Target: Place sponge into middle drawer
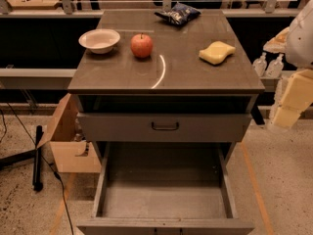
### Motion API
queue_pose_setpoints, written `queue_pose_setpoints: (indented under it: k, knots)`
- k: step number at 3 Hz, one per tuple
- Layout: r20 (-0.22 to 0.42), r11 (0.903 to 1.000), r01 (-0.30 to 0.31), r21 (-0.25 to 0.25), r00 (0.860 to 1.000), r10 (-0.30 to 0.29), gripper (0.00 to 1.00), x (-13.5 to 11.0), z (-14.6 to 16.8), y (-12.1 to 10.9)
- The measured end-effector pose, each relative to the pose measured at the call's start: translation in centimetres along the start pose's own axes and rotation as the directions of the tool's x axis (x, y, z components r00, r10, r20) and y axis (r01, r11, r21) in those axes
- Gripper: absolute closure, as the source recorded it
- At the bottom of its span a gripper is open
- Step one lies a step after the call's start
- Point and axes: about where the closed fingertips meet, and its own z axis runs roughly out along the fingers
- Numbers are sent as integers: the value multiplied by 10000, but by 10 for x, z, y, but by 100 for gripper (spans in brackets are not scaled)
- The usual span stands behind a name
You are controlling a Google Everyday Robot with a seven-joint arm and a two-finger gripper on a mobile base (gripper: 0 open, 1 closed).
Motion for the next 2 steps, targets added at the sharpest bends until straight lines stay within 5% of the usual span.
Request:
queue_pose_setpoints:
  k: [1, 2]
  knots:
    - [1, 10000, 0, 2, 10000, 0, 0, 0, 0, 0]
    - [-326, 9960, 613, 658, 9977, -593, 0, -1, 4, -21]
